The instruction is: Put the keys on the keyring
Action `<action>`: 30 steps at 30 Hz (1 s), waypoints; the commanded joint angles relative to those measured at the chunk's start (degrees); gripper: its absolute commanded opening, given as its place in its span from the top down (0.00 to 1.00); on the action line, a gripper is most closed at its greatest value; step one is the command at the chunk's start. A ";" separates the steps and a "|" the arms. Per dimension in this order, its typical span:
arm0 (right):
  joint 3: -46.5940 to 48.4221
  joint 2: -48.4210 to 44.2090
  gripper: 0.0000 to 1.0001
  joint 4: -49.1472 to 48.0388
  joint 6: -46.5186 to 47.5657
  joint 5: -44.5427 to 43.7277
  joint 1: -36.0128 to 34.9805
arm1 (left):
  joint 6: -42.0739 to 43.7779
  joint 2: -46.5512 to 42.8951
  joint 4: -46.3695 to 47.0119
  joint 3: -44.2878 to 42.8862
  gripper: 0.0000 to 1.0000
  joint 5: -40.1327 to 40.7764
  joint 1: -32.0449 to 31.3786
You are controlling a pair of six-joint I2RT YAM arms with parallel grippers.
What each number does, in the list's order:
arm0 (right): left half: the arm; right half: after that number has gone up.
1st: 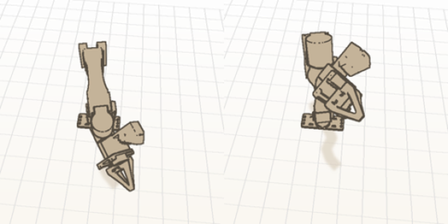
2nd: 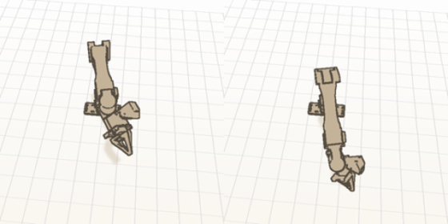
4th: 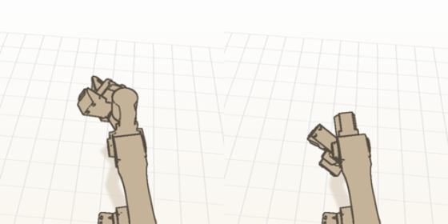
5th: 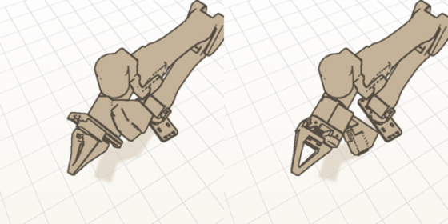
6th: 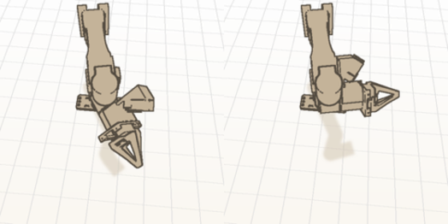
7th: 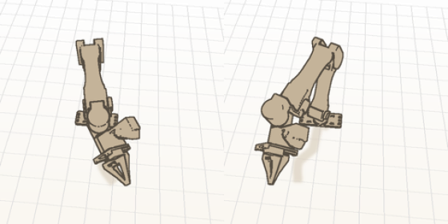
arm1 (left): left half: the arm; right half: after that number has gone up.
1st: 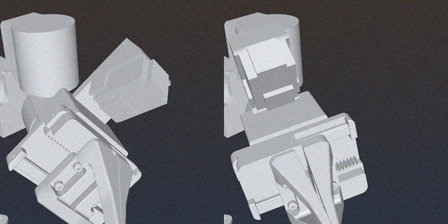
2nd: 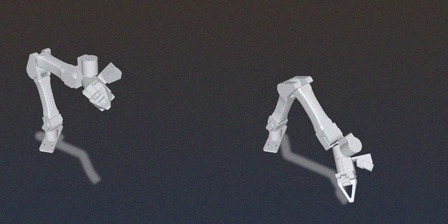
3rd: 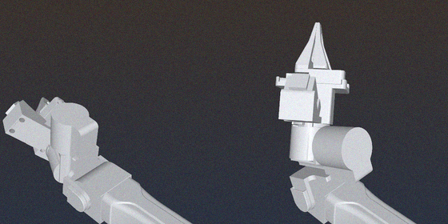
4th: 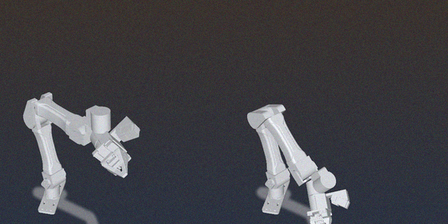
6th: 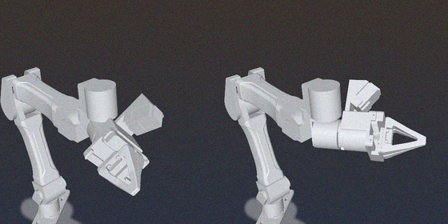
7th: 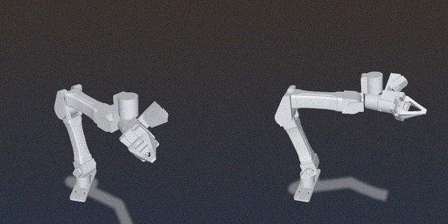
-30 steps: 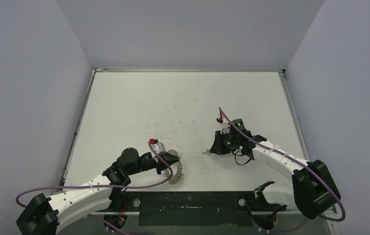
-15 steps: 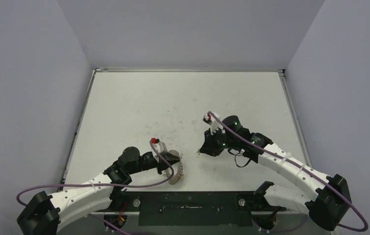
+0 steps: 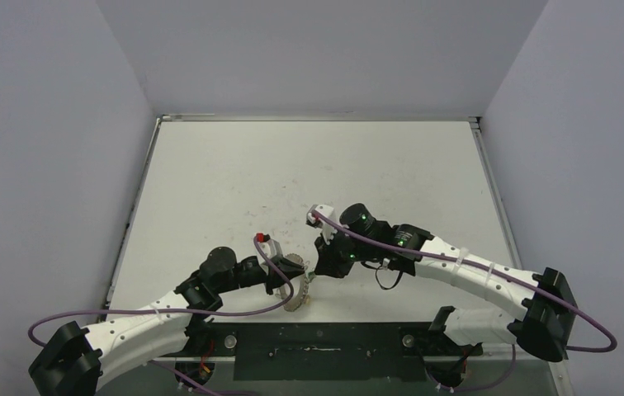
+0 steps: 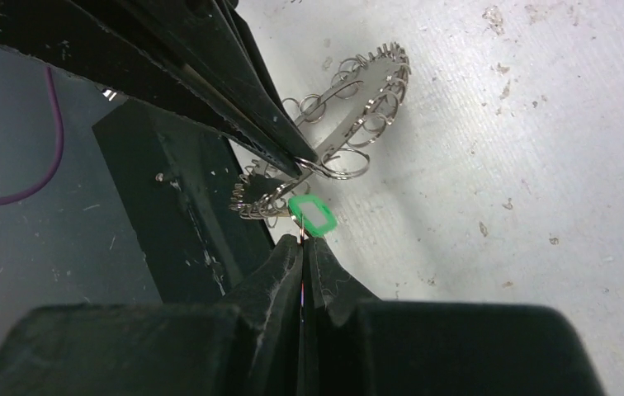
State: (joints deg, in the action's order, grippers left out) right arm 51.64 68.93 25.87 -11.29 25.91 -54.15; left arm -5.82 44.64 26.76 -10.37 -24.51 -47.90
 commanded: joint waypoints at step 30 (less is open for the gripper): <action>9.97 6.73 1.00 1.18 1.66 -9.22 -5.66 | -0.94 0.49 3.15 -4.04 1.00 -3.10 -0.14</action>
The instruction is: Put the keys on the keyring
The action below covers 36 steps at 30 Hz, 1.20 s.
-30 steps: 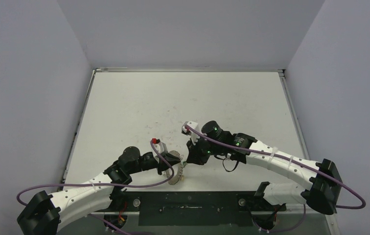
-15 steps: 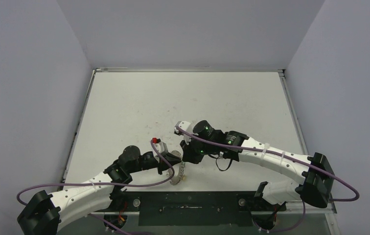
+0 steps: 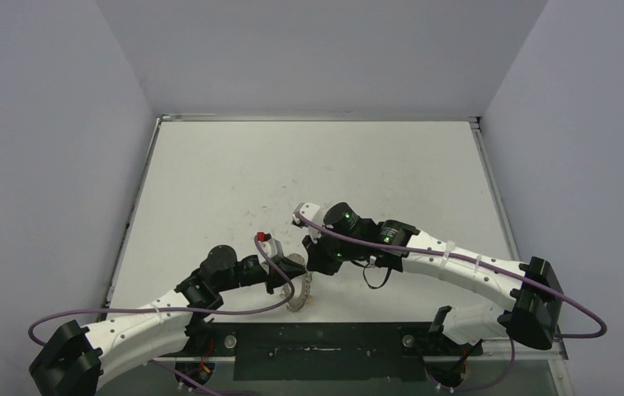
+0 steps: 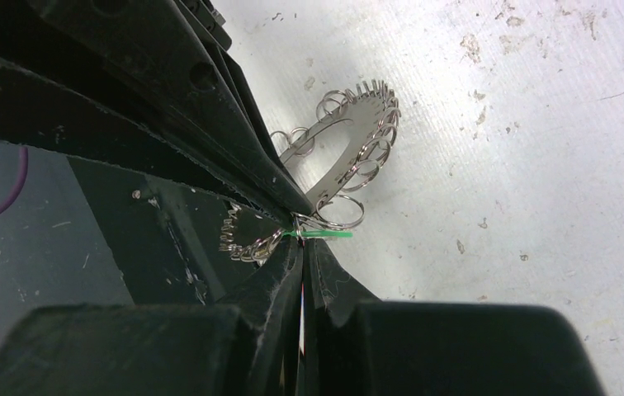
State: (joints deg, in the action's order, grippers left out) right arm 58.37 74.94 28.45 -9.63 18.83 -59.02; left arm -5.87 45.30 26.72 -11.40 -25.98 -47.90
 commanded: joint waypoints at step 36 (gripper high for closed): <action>-5.10 -7.23 0.33 -7.15 -3.61 -3.25 3.93 | 1.04 -2.04 2.06 -3.19 1.00 -2.52 -0.10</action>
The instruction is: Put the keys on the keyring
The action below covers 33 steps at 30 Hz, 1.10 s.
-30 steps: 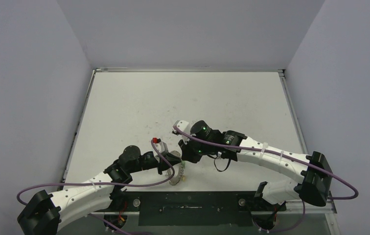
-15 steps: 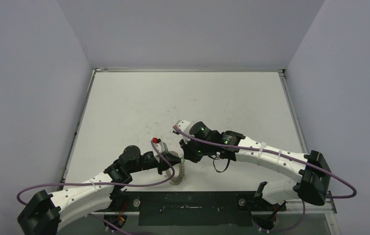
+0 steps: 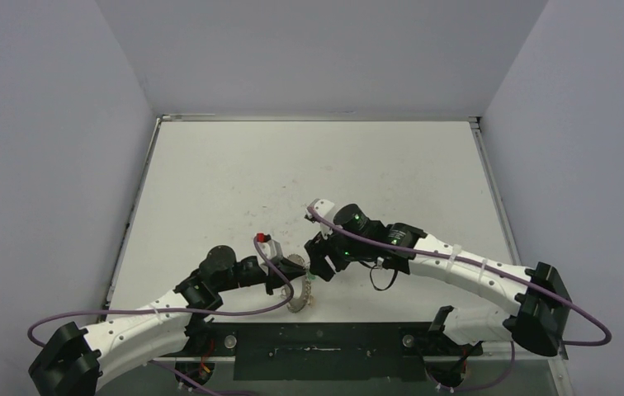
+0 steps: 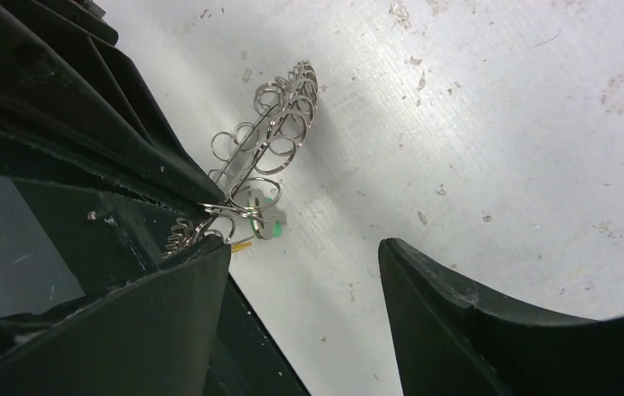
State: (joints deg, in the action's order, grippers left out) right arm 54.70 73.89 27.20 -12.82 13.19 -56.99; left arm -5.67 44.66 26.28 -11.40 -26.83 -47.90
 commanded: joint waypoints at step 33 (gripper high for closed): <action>-17.11 -15.09 0.68 -27.90 31.65 28.02 1.58 | 10.17 -7.55 2.92 0.58 1.00 -8.36 -0.09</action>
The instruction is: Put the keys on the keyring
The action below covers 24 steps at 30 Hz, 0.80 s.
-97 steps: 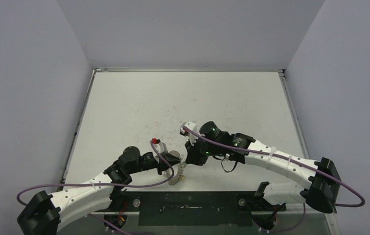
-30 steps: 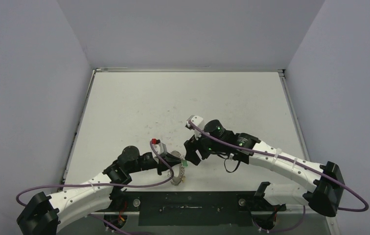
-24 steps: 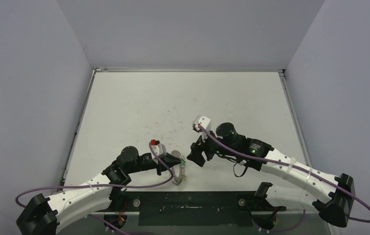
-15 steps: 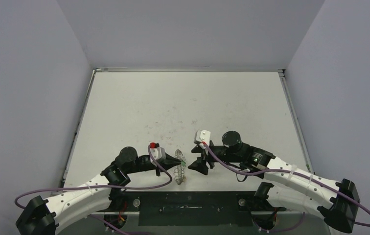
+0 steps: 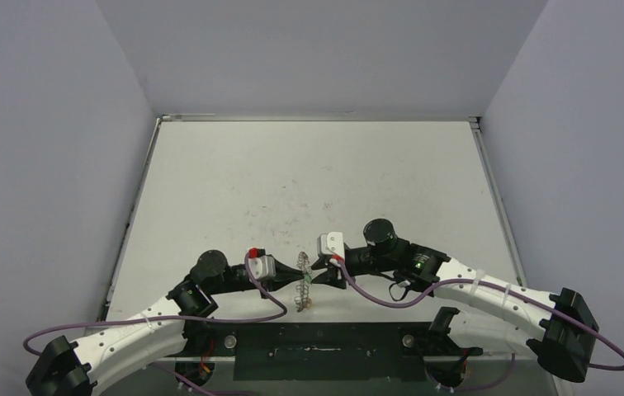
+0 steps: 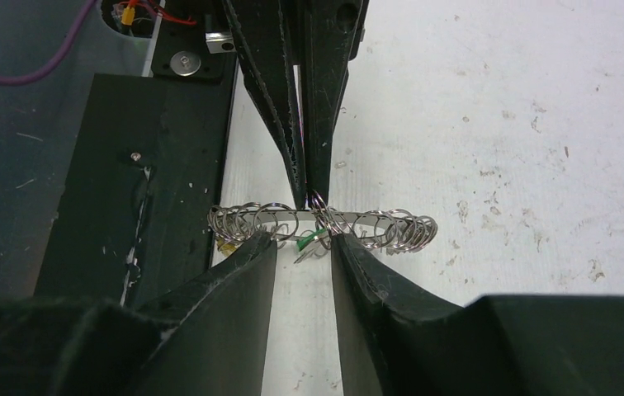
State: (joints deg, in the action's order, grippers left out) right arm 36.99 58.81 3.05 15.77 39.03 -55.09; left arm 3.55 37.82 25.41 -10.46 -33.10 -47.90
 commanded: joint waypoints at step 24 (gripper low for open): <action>2.32 2.12 0.55 -2.25 5.18 0.14 -0.98 | 1.01 -0.49 4.12 -0.40 1.00 -3.15 -0.13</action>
State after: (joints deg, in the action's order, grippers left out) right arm 37.15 61.71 3.88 19.33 38.41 -55.59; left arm 3.70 37.82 25.26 -10.31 -34.85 -47.90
